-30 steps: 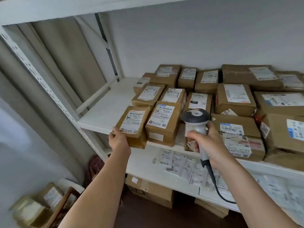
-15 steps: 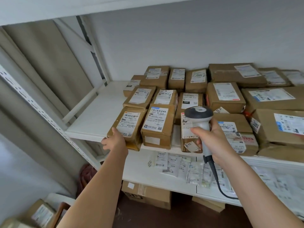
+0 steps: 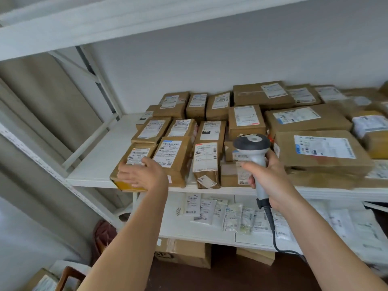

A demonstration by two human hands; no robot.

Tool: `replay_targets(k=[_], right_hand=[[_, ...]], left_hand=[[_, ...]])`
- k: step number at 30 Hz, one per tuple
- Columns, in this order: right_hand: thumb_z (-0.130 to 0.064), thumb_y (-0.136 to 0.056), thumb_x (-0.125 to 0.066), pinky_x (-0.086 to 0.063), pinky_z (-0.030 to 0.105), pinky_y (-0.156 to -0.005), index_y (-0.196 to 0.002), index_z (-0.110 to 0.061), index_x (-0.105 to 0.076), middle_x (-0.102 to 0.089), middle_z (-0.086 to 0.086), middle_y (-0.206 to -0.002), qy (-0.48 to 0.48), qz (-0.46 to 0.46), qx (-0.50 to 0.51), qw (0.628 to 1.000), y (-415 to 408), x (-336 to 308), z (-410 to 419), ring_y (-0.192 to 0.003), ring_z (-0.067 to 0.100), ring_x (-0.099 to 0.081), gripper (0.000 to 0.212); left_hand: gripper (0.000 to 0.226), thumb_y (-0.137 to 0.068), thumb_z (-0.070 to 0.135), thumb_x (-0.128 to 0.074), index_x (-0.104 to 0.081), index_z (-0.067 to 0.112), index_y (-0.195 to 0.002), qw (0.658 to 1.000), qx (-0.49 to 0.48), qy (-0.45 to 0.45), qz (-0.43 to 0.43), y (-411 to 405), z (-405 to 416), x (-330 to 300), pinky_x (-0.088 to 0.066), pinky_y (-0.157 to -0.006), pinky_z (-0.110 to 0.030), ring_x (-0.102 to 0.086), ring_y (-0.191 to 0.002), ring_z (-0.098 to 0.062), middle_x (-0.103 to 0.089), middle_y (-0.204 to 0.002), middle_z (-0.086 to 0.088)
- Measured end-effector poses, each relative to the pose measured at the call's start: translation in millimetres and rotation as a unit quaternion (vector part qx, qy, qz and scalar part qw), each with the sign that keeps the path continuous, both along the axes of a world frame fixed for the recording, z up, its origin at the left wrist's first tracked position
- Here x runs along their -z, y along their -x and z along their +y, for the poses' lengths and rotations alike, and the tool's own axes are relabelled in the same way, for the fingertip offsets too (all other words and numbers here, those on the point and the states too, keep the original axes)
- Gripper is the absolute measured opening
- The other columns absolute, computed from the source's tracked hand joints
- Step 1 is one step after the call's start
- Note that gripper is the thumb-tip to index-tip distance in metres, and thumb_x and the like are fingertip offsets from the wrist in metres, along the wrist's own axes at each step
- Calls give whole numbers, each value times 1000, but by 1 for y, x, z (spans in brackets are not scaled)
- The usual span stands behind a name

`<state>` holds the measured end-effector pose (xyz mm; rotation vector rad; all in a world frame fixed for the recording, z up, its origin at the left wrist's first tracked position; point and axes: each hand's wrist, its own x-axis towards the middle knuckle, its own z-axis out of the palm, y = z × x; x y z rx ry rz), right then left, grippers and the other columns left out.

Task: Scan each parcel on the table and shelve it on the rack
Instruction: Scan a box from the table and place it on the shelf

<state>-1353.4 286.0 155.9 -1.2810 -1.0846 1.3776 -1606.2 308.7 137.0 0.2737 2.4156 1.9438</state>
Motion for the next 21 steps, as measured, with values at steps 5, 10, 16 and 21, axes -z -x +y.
replay_targets(k=[5,10,16,21], right_hand=[[-9,-87,-68,-43,28,-51,-108,-22,-52,-59,3,-79,-6,6,66,998,-87,-1,-15,-49,11,-50,29],[-10,-89,-67,-42,29,-51,-109,-27,-51,-56,6,-84,-9,12,179,984,-184,-3,-40,-49,13,-49,30],[-8,-89,-66,-42,32,-50,-111,-19,-50,-55,9,-78,-7,-2,387,922,-300,-3,-101,-49,15,-50,30],[-12,-89,-68,-45,27,-48,-114,-18,-52,-58,8,-84,16,-15,533,846,-383,-4,-170,-48,11,-52,30]], left_hand=[[39,-89,-3,-56,-43,5,-124,979,185,-54,69,-137,24,-13,-39,-92,-29,-40,-112,-23,-38,-129,-13],[35,-89,-4,-56,-46,5,-120,920,376,-93,64,-278,35,-8,-43,-92,-33,-46,-109,-27,-33,-116,-3],[17,-93,-2,-49,-45,10,-105,809,574,-127,17,-443,29,-10,-39,-61,-12,-47,-68,-5,-48,-85,1],[19,-92,-2,-49,-50,15,-100,673,731,-112,-23,-573,-11,5,-42,-62,-16,-51,-68,-11,-54,-82,-2]])
